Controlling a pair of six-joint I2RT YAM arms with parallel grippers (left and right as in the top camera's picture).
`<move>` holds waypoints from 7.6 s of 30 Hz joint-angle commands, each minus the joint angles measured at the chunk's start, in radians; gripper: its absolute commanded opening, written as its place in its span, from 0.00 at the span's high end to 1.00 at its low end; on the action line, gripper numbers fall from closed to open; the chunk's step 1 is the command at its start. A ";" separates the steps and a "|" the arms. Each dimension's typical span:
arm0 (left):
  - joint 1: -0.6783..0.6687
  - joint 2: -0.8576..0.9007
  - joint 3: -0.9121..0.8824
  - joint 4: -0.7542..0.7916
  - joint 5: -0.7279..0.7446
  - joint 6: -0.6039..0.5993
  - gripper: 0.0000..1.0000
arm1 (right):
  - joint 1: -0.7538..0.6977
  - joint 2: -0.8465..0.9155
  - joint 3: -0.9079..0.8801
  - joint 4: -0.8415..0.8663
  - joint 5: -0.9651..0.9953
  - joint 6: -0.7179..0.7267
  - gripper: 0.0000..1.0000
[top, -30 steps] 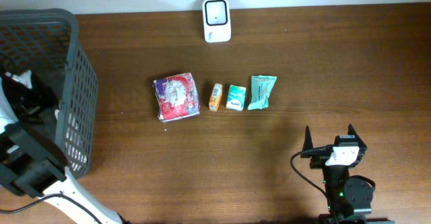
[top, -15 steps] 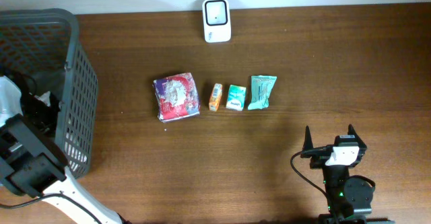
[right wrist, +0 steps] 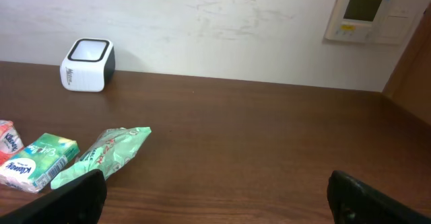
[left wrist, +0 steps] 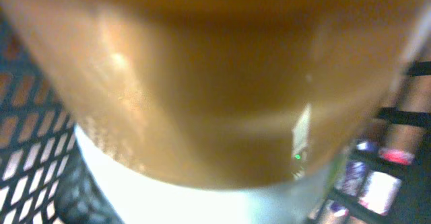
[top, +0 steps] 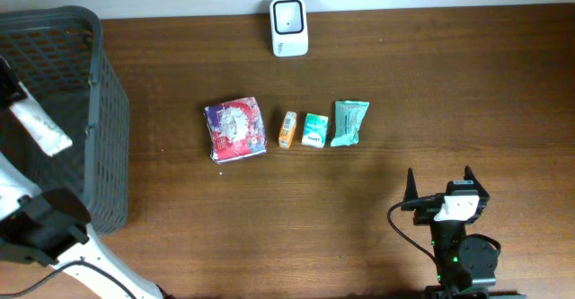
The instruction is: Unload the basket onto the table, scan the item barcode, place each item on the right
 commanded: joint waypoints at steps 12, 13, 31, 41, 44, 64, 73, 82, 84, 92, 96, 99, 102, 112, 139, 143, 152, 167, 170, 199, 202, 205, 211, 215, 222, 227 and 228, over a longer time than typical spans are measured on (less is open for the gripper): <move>-0.253 -0.332 0.113 0.003 0.571 -0.005 1.00 | 0.002 -0.006 -0.008 -0.001 0.012 -0.004 0.02; -0.304 -0.327 0.102 0.003 0.542 -0.005 1.00 | 0.002 -0.006 -0.008 -0.001 0.012 -0.004 0.02; -1.248 0.135 -0.039 0.448 -0.001 -0.557 0.96 | 0.002 -0.006 -0.008 -0.001 0.012 -0.004 0.01; -1.444 0.368 -0.039 0.651 -0.279 -0.623 0.90 | 0.002 -0.006 -0.008 -0.001 0.012 -0.004 0.02; -1.446 0.420 -0.039 0.661 -0.279 -0.623 0.87 | 0.002 -0.006 -0.008 -0.001 0.012 -0.004 0.02; -1.306 0.055 0.016 0.391 -0.291 -0.366 0.50 | 0.002 -0.006 -0.008 -0.001 0.012 -0.004 0.02; -0.807 -0.278 0.016 0.145 -0.648 -0.367 0.99 | 0.002 -0.006 -0.008 -0.001 0.012 -0.004 0.01; -0.336 -0.144 -0.093 0.109 -0.591 -0.360 1.00 | 0.002 -0.006 -0.008 -0.001 0.012 -0.004 0.01; -0.281 -0.091 -0.105 0.127 -0.454 -0.291 1.00 | 0.002 -0.006 -0.008 -0.001 0.012 -0.004 0.02; -0.222 -0.009 -0.105 0.146 0.024 -0.018 1.00 | 0.002 -0.006 -0.008 -0.001 0.012 -0.004 0.02; -0.222 -0.008 -0.105 0.097 0.142 0.087 1.00 | 0.002 -0.006 -0.008 -0.001 0.012 -0.004 0.02; -0.222 -0.008 -0.105 0.072 0.142 0.105 1.00 | 0.002 -0.006 -0.008 -0.001 0.012 -0.004 0.02; -0.227 -0.008 -0.106 0.032 0.182 0.151 1.00 | 0.002 -0.006 -0.008 -0.001 0.012 -0.004 0.02; -0.227 -0.008 -0.106 0.003 0.224 0.175 1.00 | 0.002 -0.006 -0.008 -0.001 0.012 -0.004 0.02; -0.151 -0.484 -0.087 0.003 0.365 0.096 0.01 | 0.002 -0.006 -0.008 -0.001 0.012 -0.004 0.01; -0.254 -0.620 -0.146 0.003 0.349 0.096 0.00 | 0.002 -0.006 -0.008 -0.001 0.012 -0.004 0.01; -0.590 -0.814 -0.764 0.036 0.270 0.156 0.03 | 0.002 -0.006 -0.008 -0.001 0.012 -0.004 0.01; -0.981 -0.811 -1.369 0.585 -0.391 -0.355 0.01 | 0.002 -0.006 -0.008 -0.001 0.012 -0.004 0.01; -0.980 -0.801 -1.414 0.634 -0.472 -0.357 0.01 | 0.002 -0.006 -0.008 -0.001 0.012 -0.004 0.02; -0.742 -0.756 -1.436 0.650 -0.573 -0.392 0.01 | 0.003 -0.006 -0.008 0.077 -0.628 0.045 0.02; -0.736 -0.756 -1.436 0.650 -0.565 -0.391 0.01 | 0.003 -0.006 -0.008 0.272 -0.734 0.046 0.02; -0.736 -0.756 -1.436 0.650 -0.565 -0.391 0.01 | 0.003 -0.006 -0.008 0.502 -0.744 0.046 0.02; -0.736 -0.756 -1.436 0.650 -0.566 -0.391 0.01 | 0.003 -0.005 0.004 0.684 -0.601 0.046 0.01; -0.736 -0.756 -1.436 0.650 -0.565 -0.391 0.01 | 0.003 0.011 0.080 0.673 -0.472 0.045 0.02; -0.736 -0.756 -1.436 0.650 -0.566 -0.391 0.01 | 0.003 0.231 0.371 0.487 -0.325 -0.056 0.01; -0.736 -0.756 -1.436 0.650 -0.566 -0.391 0.01 | 0.003 0.730 1.006 -0.182 -0.325 -0.143 0.01; -0.736 -0.756 -1.436 0.650 -0.565 -0.391 0.01 | 0.003 0.826 1.130 -0.312 -0.325 -0.143 0.02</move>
